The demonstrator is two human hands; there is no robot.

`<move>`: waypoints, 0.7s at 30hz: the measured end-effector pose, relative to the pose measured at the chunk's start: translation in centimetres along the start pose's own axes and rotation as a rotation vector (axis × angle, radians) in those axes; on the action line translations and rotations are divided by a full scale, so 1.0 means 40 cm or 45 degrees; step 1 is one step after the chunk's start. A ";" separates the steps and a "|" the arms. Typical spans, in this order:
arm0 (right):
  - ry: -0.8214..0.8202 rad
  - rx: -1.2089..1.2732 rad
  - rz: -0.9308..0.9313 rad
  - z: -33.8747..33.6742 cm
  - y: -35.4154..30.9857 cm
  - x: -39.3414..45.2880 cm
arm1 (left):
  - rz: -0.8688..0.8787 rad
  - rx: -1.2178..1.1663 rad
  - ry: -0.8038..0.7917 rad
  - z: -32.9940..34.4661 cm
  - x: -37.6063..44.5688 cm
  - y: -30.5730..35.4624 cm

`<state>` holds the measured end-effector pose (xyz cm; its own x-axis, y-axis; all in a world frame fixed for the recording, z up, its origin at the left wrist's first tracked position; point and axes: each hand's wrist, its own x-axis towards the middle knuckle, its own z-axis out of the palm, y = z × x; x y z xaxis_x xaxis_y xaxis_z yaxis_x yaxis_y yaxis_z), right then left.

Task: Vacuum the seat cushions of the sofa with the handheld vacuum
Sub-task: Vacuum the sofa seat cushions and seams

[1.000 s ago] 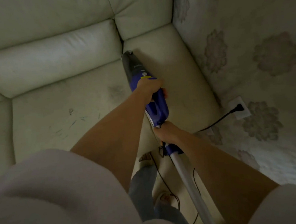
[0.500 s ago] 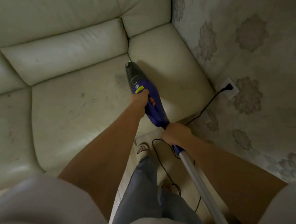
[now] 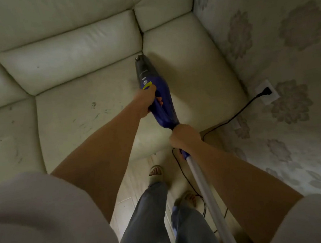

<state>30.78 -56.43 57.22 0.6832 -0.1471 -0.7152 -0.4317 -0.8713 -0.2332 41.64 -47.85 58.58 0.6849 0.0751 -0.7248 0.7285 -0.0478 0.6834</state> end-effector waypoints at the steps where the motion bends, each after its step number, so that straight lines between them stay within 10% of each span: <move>1: 0.007 0.013 0.004 -0.007 -0.020 0.020 | 0.005 -0.011 -0.011 -0.007 0.018 0.018; 21: 0.161 -0.378 0.029 0.022 -0.130 -0.002 | -0.181 -0.101 -0.056 -0.131 0.116 0.020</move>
<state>32.44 -51.46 57.91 0.7511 -0.2090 -0.6263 -0.2700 -0.9629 -0.0026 45.30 -42.31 56.22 0.5761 0.0317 -0.8167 0.8158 0.0393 0.5770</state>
